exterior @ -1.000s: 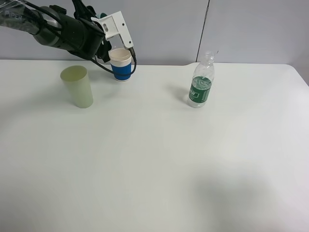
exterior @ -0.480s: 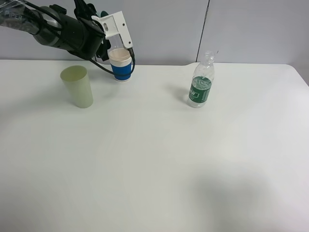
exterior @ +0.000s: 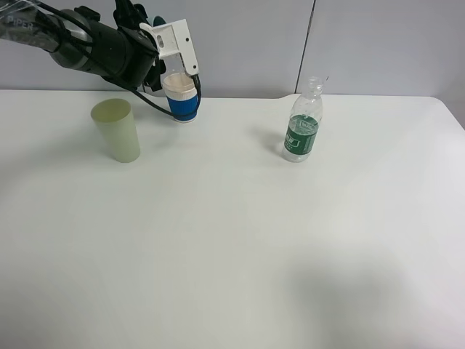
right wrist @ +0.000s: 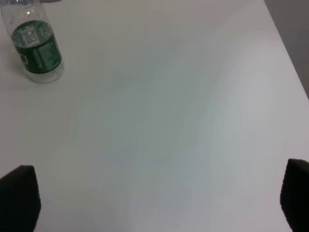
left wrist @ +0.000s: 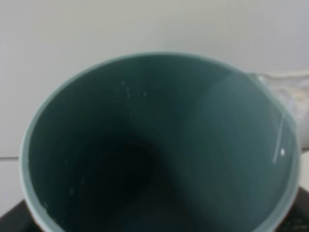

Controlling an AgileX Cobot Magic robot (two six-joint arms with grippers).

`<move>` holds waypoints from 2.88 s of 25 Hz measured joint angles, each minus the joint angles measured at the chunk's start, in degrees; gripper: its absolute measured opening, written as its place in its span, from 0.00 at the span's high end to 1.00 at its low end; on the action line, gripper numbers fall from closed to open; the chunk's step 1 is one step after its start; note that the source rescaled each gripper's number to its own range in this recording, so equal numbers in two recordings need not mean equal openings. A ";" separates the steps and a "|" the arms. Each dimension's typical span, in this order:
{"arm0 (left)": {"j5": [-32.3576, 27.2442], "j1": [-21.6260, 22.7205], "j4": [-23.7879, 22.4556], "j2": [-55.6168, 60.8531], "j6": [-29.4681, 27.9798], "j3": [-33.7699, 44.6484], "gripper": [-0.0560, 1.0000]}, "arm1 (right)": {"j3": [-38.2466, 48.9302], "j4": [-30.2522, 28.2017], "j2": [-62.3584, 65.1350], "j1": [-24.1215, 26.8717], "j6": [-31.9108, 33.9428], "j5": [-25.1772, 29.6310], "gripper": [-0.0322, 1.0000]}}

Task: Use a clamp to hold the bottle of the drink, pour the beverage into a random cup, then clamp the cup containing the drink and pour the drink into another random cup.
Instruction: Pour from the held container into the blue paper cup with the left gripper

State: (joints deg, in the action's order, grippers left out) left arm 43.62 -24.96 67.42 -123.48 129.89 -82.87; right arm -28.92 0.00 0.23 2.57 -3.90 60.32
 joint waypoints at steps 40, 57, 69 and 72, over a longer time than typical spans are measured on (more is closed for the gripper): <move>2.48 0.00 -4.05 0.00 15.30 0.00 0.92 | 0.00 0.00 0.00 0.00 0.00 0.00 0.00; 2.82 0.00 -10.79 0.00 20.98 0.00 0.92 | 0.00 0.00 0.00 0.00 0.00 0.00 0.00; 2.82 0.00 -16.26 0.00 26.20 0.00 0.92 | 0.00 0.00 0.00 0.00 0.00 0.00 0.00; 2.82 0.00 -17.73 0.00 27.27 0.00 0.92 | 0.00 0.00 0.00 0.00 0.00 0.00 0.00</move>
State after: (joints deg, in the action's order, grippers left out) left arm 46.44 -24.96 49.69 -123.48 157.16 -82.87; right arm -28.92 0.00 0.23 2.57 -3.90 60.32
